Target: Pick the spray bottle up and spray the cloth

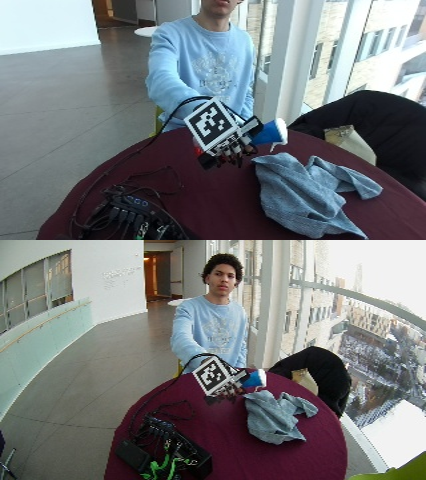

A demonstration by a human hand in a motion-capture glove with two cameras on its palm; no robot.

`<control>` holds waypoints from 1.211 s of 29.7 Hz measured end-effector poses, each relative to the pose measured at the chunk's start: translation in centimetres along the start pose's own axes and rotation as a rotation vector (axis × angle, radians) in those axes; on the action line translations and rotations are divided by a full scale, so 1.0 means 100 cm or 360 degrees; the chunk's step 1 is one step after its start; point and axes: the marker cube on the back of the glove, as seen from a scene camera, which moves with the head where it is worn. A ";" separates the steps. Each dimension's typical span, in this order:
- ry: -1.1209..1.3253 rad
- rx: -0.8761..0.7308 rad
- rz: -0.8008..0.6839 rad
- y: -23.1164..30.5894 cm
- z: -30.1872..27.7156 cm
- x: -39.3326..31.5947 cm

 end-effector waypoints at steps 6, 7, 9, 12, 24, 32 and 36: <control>0.0002 0.0000 0.0004 0.000 0.000 -0.001; 0.0003 -0.0001 0.0004 0.000 0.000 -0.001; 0.0007 -0.0002 0.0004 0.000 0.000 -0.001; 0.0004 -0.0005 -0.0002 0.000 0.001 -0.002; -0.0082 0.0098 -0.0162 0.003 0.013 -0.023; -0.0215 0.0280 -0.0492 0.010 0.037 -0.069; -0.0317 0.0378 -0.0697 0.012 0.056 -0.095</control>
